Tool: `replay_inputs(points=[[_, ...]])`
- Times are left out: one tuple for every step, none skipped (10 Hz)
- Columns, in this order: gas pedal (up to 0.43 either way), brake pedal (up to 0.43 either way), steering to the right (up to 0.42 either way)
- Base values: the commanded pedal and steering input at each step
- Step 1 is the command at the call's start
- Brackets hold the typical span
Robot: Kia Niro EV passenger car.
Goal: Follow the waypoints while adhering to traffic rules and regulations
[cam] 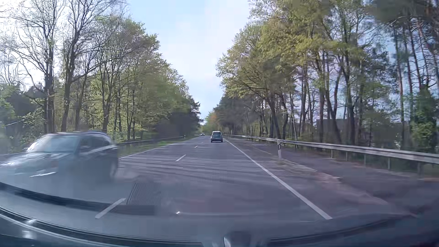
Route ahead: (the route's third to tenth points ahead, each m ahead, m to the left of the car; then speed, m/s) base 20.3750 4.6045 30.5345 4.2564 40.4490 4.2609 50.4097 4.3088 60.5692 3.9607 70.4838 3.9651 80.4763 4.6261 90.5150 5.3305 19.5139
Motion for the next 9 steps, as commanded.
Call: replay_inputs(points=[[0.098,0.000,-0.005],[0.098,0.000,-0.004],[0.098,0.000,-0.005],[0.098,0.000,-0.005],[0.098,0.000,-0.004],[0.098,0.000,-0.005],[0.098,0.000,-0.004],[0.098,0.000,-0.005],[0.098,0.000,-0.004]])
